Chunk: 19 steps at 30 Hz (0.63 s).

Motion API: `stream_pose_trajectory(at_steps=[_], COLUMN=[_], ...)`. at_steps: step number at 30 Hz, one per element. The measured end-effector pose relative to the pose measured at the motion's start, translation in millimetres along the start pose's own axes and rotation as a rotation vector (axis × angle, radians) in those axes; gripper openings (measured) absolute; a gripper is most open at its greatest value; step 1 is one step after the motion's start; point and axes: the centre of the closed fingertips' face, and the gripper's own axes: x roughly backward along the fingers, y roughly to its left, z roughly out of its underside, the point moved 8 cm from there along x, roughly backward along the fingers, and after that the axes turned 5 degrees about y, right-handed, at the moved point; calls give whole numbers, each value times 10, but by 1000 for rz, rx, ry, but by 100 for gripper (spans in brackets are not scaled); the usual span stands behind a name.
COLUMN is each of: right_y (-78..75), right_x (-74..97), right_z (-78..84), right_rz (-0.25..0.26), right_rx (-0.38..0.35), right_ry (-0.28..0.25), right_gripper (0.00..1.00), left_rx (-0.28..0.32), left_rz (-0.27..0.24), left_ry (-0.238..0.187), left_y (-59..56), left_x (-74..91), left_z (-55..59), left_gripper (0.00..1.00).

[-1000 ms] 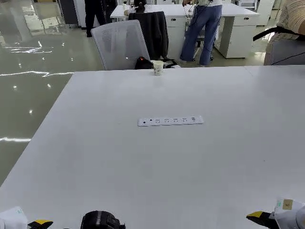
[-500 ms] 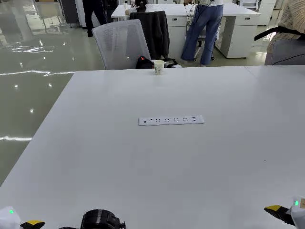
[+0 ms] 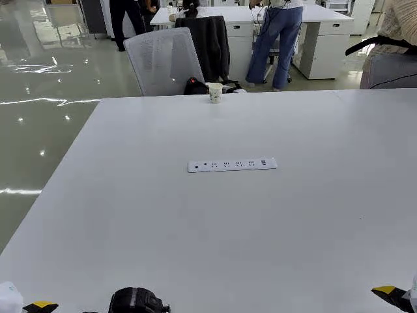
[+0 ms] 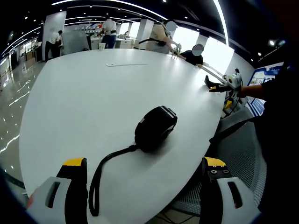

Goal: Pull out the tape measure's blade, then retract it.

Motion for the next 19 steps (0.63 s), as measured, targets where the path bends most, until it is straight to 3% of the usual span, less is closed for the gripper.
stream_pose_trajectory(at_steps=[6, 19], right_y=[2, -16], right_x=[30, 54], right_z=[-5, -48], right_rz=[3, 2], right_rx=[12, 5], right_ry=[-2, -11], right_gripper=[99, 99], left_rx=[5, -13], left_rz=[32, 5], left_ry=[0, 3], left_y=[-37, 2], left_x=[-3, 28], left_z=[-8, 8], left_gripper=[99, 99])
